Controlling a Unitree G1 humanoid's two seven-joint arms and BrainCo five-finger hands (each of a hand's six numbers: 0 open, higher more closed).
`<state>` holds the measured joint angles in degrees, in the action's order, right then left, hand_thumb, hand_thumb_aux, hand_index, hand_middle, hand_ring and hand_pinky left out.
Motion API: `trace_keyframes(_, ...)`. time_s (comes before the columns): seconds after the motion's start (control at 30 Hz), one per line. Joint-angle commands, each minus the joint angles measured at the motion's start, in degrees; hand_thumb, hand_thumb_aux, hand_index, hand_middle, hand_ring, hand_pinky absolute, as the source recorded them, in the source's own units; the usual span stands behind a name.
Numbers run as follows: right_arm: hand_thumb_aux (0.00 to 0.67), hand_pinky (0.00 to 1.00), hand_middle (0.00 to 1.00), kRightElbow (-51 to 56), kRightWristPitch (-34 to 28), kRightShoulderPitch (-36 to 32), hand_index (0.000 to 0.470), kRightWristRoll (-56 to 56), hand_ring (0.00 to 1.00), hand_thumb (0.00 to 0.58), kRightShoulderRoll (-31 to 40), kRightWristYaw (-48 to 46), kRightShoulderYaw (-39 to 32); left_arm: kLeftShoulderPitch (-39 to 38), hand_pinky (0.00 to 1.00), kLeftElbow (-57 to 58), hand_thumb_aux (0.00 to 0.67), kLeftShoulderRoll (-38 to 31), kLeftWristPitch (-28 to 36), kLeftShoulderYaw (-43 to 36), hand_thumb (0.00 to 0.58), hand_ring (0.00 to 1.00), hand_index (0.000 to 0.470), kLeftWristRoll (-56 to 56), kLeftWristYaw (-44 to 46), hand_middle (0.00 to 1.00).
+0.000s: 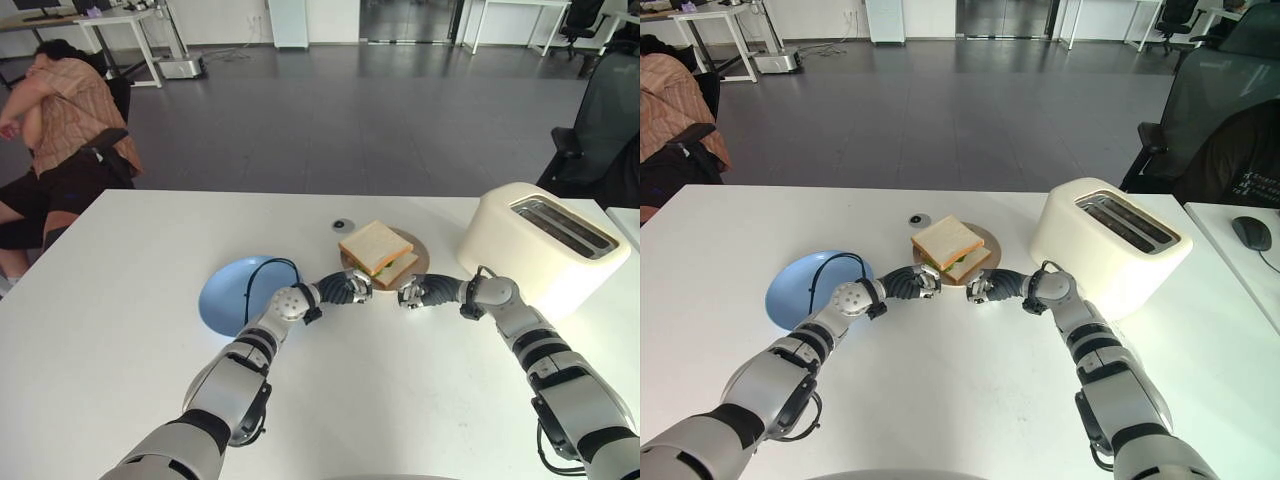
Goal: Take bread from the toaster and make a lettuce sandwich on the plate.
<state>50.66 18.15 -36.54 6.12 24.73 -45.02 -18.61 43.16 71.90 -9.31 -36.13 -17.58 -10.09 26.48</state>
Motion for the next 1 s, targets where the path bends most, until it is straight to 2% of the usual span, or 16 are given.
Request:
trace_keyframes(0.03,0.670,1.00,1.00,-12.5,-0.9,6.5,0.470,-0.1,1.00,0.580,4.0,-1.1,1.7,-3.7,1.00,-6.5,0.670,-1.7,-2.2,5.1,0.580,1.00,0.470,7.5,12.3,1.00)
trace_keyframes(0.1,0.670,1.00,1.00,-24.8,-4.6,11.4,0.470,-4.3,1.00,0.580,5.5,-1.0,5.7,-8.1,1.00,-17.5,0.670,-3.8,0.1,8.4,0.580,1.00,0.470,14.3,17.9,1.00)
trace_keyframes(0.13,0.670,1.00,1.00,-32.0,-6.8,14.3,0.470,-6.7,1.00,0.580,5.9,-0.1,8.2,-11.5,1.00,-25.7,0.557,-5.1,2.9,10.0,0.564,1.00,0.391,18.3,19.7,1.00)
trace_keyframes(0.17,0.670,1.00,1.00,-38.4,-8.7,16.9,0.470,-8.9,1.00,0.580,5.5,1.8,10.9,-15.2,1.00,-34.1,0.394,-6.2,6.0,11.5,0.482,1.00,0.276,21.9,20.1,1.00)
trace_keyframes(0.2,0.652,1.00,1.00,-45.1,-10.9,19.6,0.457,-10.9,1.00,0.580,3.9,5.2,13.5,-19.5,0.90,-43.4,0.000,-7.1,9.3,13.4,0.000,0.90,0.000,25.5,18.9,0.90)
trace_keyframes(0.23,0.418,1.00,1.00,-51.5,-14.1,22.5,0.293,-12.6,1.00,0.498,2.3,8.0,15.1,-23.3,0.76,-51.0,0.000,-7.9,12.1,15.0,0.000,0.76,0.000,28.2,17.4,0.76)
trace_keyframes(0.27,0.000,0.05,0.05,-56.6,-15.3,25.0,0.000,-12.8,0.05,0.000,0.3,11.1,15.8,-26.8,0.31,-57.5,0.000,-8.5,14.4,16.9,0.000,0.31,0.000,30.1,15.0,0.31)
trace_keyframes(0.3,0.000,0.00,0.00,-60.6,-16.5,27.4,0.000,-13.1,0.00,0.000,-1.7,14.0,16.3,-29.4,0.00,-62.5,0.000,-8.7,16.3,18.4,0.000,0.00,0.000,31.2,12.6,0.00)
trace_keyframes(0.37,0.000,0.00,0.00,-66.1,-17.7,31.1,0.000,-13.1,0.00,0.000,-6.1,20.1,17.3,-33.1,0.00,-69.8,0.000,-7.9,18.7,20.3,0.000,0.00,0.000,32.2,8.6,0.00)
trace_keyframes(0.47,0.000,0.00,0.00,-72.6,-15.5,35.3,0.000,-7.3,0.00,0.000,-12.3,30.2,17.8,-33.4,0.00,-75.5,0.000,-4.1,20.2,20.1,0.000,0.00,0.000,29.7,1.7,0.00)
trace_keyframes(0.6,0.000,0.00,0.00,-75.2,-13.1,35.2,0.000,-3.7,0.00,0.000,-18.0,37.3,15.3,-34.4,0.00,-81.3,0.000,-1.8,21.7,19.5,0.000,0.00,0.000,27.7,-2.9,0.00)
trace_keyframes(1.0,0.000,0.00,0.00,-74.5,-8.6,36.7,0.000,-1.8,0.00,0.000,-19.7,39.3,12.9,-36.1,0.00,-81.9,0.000,0.2,22.3,17.4,0.000,0.00,0.000,25.8,-4.1,0.00)
